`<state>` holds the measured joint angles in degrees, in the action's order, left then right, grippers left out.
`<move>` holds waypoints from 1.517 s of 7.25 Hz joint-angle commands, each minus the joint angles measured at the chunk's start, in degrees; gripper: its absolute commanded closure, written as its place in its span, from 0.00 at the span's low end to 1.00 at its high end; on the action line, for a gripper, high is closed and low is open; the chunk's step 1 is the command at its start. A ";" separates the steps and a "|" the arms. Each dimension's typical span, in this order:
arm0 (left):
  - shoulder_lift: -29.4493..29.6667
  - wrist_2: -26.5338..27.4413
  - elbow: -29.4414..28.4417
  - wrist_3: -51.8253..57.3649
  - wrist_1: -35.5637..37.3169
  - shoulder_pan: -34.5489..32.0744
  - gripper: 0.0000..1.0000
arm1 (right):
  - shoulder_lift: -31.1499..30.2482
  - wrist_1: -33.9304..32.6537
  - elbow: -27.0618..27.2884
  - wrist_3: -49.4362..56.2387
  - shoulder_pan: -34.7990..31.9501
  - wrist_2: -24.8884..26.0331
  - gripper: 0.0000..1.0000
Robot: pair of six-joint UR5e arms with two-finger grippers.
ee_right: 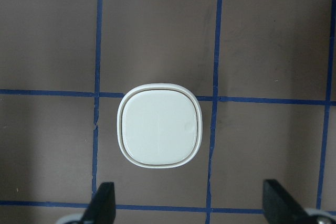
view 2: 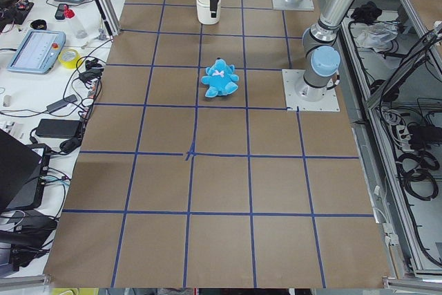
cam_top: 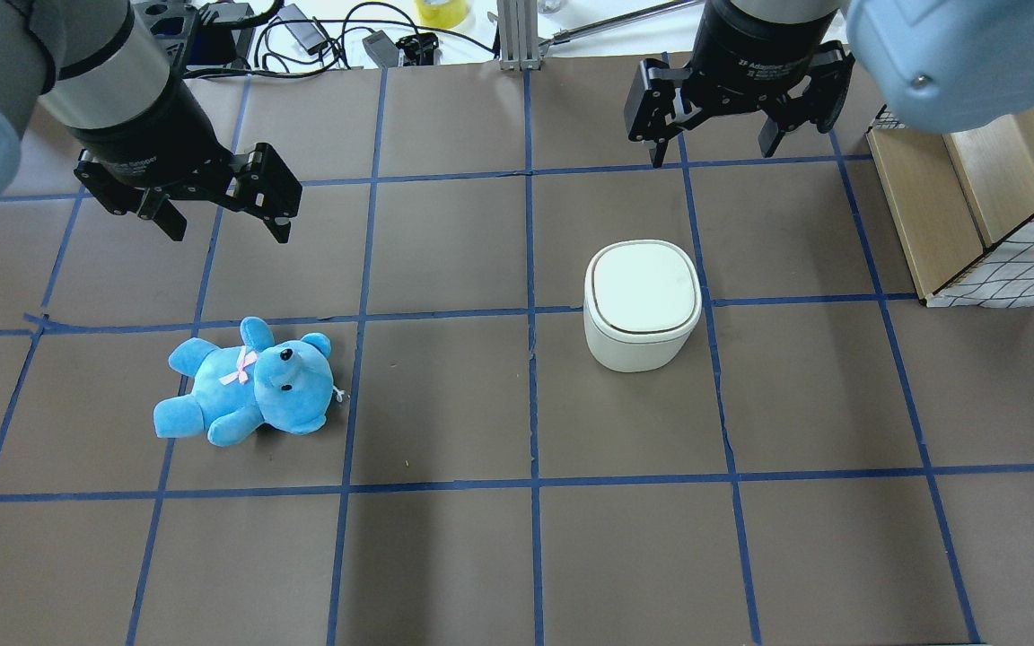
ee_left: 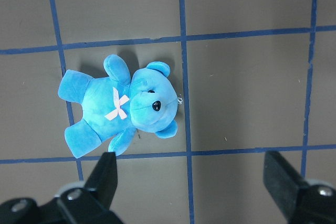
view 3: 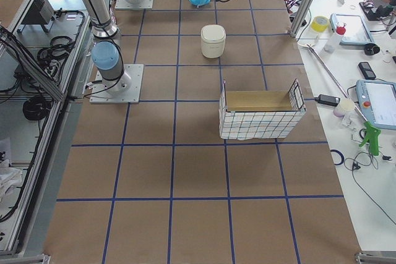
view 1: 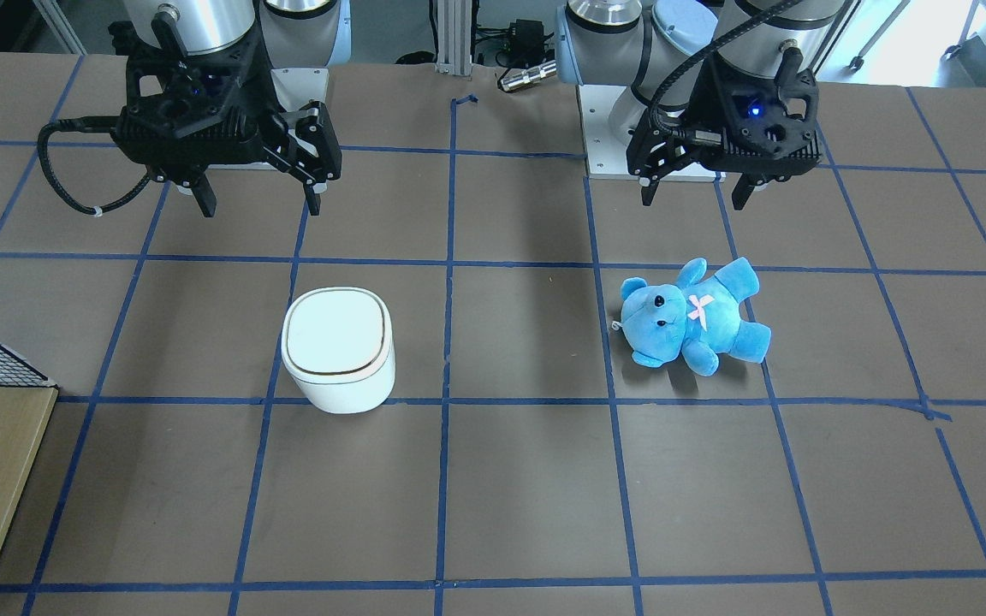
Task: Open trash can with right arm
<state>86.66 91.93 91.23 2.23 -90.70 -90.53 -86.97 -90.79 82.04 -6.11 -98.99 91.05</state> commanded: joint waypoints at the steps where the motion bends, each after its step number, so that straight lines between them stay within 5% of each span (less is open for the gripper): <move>1: 0.00 0.00 0.00 0.05 0.00 0.00 0.00 | -0.04 0.18 -0.04 0.04 0.03 0.18 0.00; 4: 0.00 0.00 0.00 0.05 0.00 0.00 0.00 | 0.05 0.18 0.13 -0.05 -0.15 0.01 0.00; 5: 0.00 0.00 0.00 0.05 0.00 0.00 0.00 | 0.31 -0.17 0.13 -0.13 -0.15 0.01 0.09; 6: 0.00 0.00 0.00 0.05 0.00 0.00 0.00 | 0.48 -0.35 0.13 -0.48 -0.15 -0.16 0.21; 7: 0.00 0.00 0.00 0.05 0.00 0.00 0.00 | 0.49 0.26 0.22 -0.83 -0.15 -0.17 0.69; 8: 0.00 0.00 0.00 0.05 0.00 0.00 0.00 | 0.57 1.05 0.22 -0.93 -0.23 -0.34 1.00; 11: 0.00 0.00 0.00 -0.03 0.00 0.00 0.00 | 2.15 1.06 3.89 -1.19 -0.50 -0.87 1.00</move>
<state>86.66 91.93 91.23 2.27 -90.70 -90.53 -85.45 -89.33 83.80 -7.18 -99.40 90.34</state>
